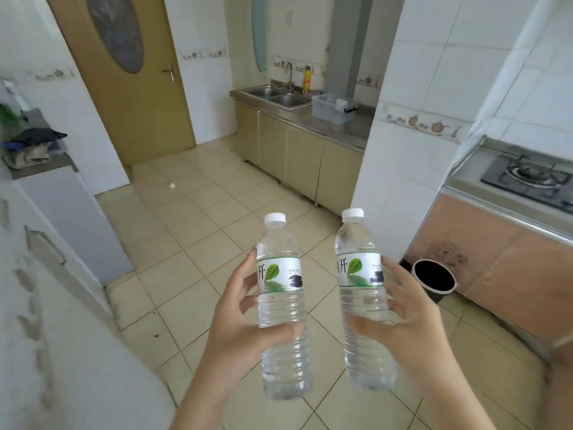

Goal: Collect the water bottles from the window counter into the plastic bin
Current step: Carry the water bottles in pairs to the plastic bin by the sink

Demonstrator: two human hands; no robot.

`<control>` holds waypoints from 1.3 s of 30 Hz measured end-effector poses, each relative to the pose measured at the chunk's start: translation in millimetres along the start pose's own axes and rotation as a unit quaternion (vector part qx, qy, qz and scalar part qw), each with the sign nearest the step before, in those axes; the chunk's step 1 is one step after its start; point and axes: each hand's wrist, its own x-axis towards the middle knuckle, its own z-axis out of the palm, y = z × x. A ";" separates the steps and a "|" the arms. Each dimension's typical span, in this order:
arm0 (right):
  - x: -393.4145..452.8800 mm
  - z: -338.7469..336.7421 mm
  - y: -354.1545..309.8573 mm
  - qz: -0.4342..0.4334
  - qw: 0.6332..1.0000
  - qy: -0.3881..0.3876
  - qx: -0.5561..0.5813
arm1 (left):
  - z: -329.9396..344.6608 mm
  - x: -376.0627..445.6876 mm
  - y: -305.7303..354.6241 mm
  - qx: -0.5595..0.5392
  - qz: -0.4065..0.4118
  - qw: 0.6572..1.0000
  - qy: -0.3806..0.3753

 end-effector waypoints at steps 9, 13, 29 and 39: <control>140.6 -44.4 27.7 0.008 1.000 0.017 0.016 | 72.1 140.0 -11.0 -0.003 -0.001 1.000 0.005; 222.9 -67.5 33.5 0.007 1.000 -0.007 0.017 | 108.9 206.6 -8.6 -0.009 0.004 0.999 0.034; 501.6 -54.6 40.1 0.004 0.997 -0.069 0.035 | 155.7 460.6 -14.3 0.000 -0.007 0.997 0.081; 699.5 13.5 31.7 0.021 0.999 -0.012 0.041 | 127.3 692.9 -14.2 0.015 -0.002 0.999 0.045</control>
